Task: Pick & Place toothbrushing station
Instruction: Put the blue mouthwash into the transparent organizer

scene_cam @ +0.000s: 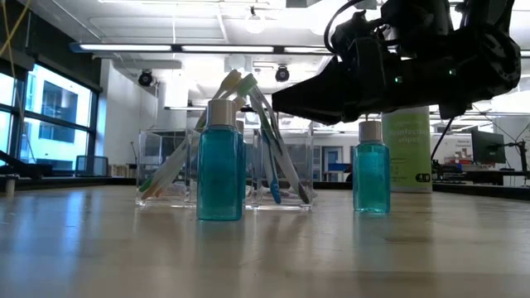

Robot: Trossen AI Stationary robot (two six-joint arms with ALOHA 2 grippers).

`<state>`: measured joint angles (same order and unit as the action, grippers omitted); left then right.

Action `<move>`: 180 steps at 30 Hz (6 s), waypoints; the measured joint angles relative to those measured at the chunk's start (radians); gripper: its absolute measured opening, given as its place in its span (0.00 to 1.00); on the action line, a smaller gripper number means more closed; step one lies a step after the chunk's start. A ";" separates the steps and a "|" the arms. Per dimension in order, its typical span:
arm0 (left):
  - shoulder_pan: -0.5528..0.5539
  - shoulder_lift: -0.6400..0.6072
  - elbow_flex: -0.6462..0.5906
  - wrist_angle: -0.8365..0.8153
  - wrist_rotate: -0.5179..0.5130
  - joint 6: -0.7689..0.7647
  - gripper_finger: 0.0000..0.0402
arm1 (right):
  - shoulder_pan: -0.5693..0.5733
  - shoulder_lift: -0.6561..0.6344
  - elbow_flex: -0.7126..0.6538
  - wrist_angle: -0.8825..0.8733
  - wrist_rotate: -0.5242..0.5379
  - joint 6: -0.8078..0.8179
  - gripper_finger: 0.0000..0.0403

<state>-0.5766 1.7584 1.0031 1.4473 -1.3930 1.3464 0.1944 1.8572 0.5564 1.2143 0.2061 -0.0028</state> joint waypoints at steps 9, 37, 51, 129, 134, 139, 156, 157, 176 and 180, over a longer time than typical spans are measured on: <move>-0.081 -0.104 0.000 -0.001 0.001 0.029 0.24 | 0.000 0.000 0.000 0.000 0.006 -0.003 0.63; 0.157 -0.407 -0.133 -0.002 -0.121 0.522 0.57 | 0.002 -0.477 0.000 -0.606 0.106 -0.021 0.64; 0.156 -0.841 -0.565 0.024 -0.039 0.198 0.57 | -0.005 -0.499 0.000 -0.608 0.109 -0.023 0.64; 1.091 -0.694 -0.661 -1.275 1.863 -1.390 0.57 | 0.249 -0.426 0.088 -1.175 0.271 0.373 0.64; 1.063 -0.694 -0.661 -1.275 1.863 -1.397 0.57 | 0.242 -0.424 0.088 -1.172 0.267 0.401 0.64; 1.031 -0.694 -0.661 -1.275 1.863 -1.400 0.57 | 0.239 -0.424 0.088 -1.172 0.256 0.432 0.64; 0.983 -0.694 -0.661 -1.272 1.849 -1.405 0.57 | 0.238 -0.312 0.088 -1.073 0.211 0.446 0.64; 0.983 -0.694 -0.661 -1.272 1.849 -1.405 0.57 | 0.238 -0.312 0.088 -1.071 0.211 0.445 0.64; 0.983 -0.694 -0.661 -1.271 1.843 -1.422 0.57 | 0.235 -0.312 0.088 -1.075 0.205 0.389 0.21; 0.983 -0.694 -0.661 -1.271 1.843 -1.426 0.57 | 0.235 -0.341 0.092 -1.086 0.205 0.365 0.21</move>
<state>0.4068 1.0641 0.3420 0.1761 0.4503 -0.0797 0.4297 1.5160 0.6488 0.1286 0.4113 0.3623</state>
